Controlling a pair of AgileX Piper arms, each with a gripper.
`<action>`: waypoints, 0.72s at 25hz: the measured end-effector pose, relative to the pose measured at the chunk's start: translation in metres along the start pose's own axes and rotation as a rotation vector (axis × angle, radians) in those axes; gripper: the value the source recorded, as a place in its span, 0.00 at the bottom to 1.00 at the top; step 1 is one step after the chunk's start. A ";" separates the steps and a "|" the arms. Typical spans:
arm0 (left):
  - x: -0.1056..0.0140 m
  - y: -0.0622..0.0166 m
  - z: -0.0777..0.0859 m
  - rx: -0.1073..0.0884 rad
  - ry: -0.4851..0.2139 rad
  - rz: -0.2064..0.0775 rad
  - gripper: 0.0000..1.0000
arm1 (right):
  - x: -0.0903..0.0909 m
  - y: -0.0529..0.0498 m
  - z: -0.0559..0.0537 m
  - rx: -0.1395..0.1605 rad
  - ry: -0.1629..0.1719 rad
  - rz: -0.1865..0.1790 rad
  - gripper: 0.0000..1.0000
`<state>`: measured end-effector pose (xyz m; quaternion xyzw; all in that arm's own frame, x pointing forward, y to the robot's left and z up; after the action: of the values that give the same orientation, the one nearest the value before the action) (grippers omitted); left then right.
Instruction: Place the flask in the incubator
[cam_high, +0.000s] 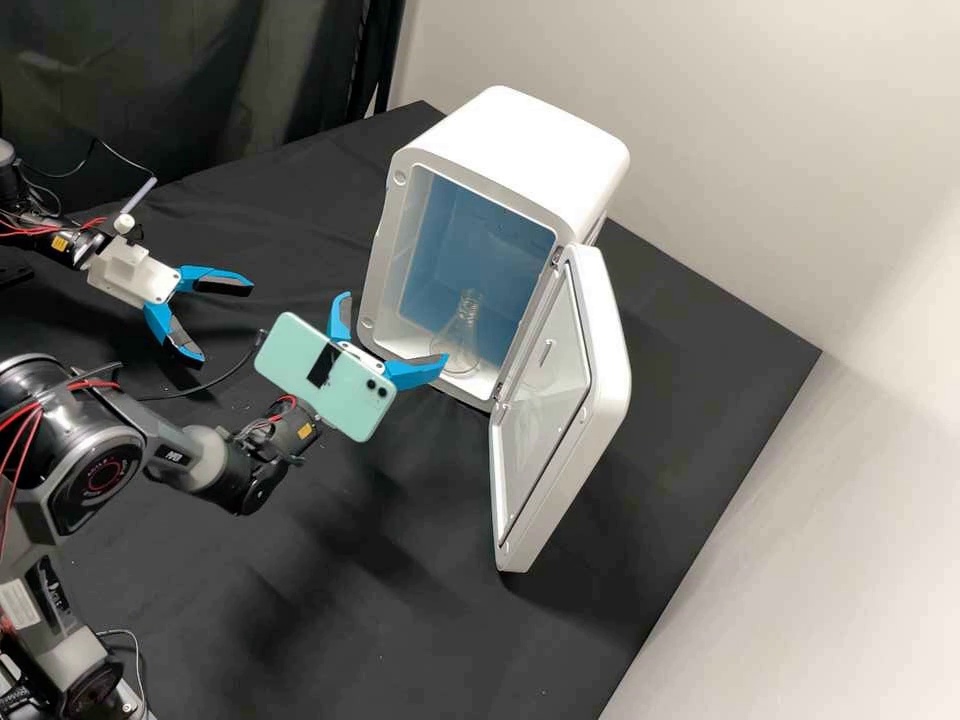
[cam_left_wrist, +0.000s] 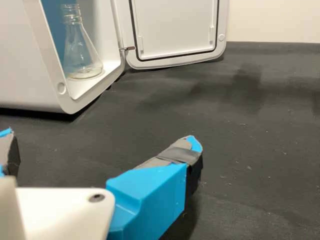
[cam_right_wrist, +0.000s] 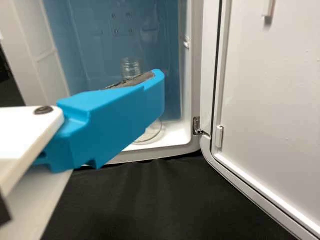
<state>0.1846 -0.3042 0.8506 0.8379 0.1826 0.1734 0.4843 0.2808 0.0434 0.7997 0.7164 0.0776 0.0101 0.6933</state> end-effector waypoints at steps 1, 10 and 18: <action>0.000 -0.0001 0.000 0.001 -0.002 0.000 1.00 | -0.005 -0.002 0.000 0.002 0.006 0.016 1.00; 0.000 -0.0002 0.001 0.002 -0.002 0.000 1.00 | -0.046 -0.011 -0.005 0.006 0.029 0.053 1.00; -0.005 0.0146 0.006 -0.002 -0.017 0.066 1.00 | -0.051 -0.015 -0.004 0.021 0.020 0.036 1.00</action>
<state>0.1853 -0.3175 0.8600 0.8443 0.1506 0.1825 0.4808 0.2290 0.0411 0.7898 0.7250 0.0720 0.0288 0.6844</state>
